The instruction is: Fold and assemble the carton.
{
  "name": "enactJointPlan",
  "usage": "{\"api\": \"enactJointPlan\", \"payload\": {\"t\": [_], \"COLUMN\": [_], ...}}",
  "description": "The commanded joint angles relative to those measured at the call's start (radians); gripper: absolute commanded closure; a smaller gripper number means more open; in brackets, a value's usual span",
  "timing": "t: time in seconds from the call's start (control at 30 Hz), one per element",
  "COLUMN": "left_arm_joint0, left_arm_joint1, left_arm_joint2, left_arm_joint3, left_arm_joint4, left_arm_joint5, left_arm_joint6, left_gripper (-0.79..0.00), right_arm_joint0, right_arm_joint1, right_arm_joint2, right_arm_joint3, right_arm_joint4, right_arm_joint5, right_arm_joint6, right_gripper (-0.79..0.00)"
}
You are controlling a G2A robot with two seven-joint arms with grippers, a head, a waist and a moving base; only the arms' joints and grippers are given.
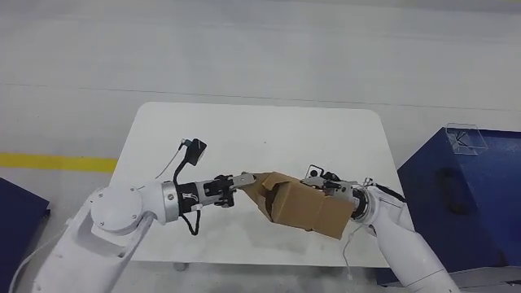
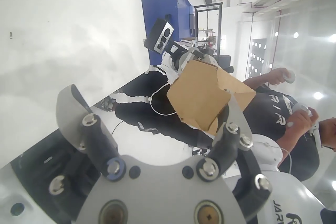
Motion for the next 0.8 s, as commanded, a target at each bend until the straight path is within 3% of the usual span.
{"api": "enactJointPlan", "payload": {"t": [0.0, 0.23, 0.37, 0.53, 0.77], "left_arm_joint0": [-0.005, -0.008, -0.002, -0.015, -0.040], "left_arm_joint1": [-0.001, -0.003, 0.003, 0.007, -0.004], "left_arm_joint2": [0.004, -0.052, -0.076, -0.009, 0.052], "left_arm_joint3": [0.000, 0.008, 0.021, 0.034, 0.019], "left_arm_joint4": [-0.010, -0.118, -0.068, 0.037, -0.002], "left_arm_joint5": [0.001, -0.039, -0.031, -0.023, -0.036], "left_arm_joint6": [0.000, 0.042, 0.051, -0.020, -0.038], "left_gripper": [-0.785, -0.785, -0.785, -0.785, -0.785], "right_arm_joint0": [0.002, 0.015, 0.019, 0.028, 0.046], "right_arm_joint1": [0.010, 0.043, 0.059, 0.083, 0.107], "right_arm_joint2": [-0.008, -0.034, -0.049, -0.074, -0.113], "right_arm_joint3": [0.001, 0.007, -0.001, -0.012, -0.008], "right_arm_joint4": [0.003, 0.048, 0.095, 0.132, 0.145], "right_arm_joint5": [-0.006, -0.026, -0.025, -0.022, -0.035], "right_arm_joint6": [0.006, 0.026, 0.026, 0.022, 0.036], "right_gripper": [0.000, 0.000, 0.000, 0.000, 0.000]}}
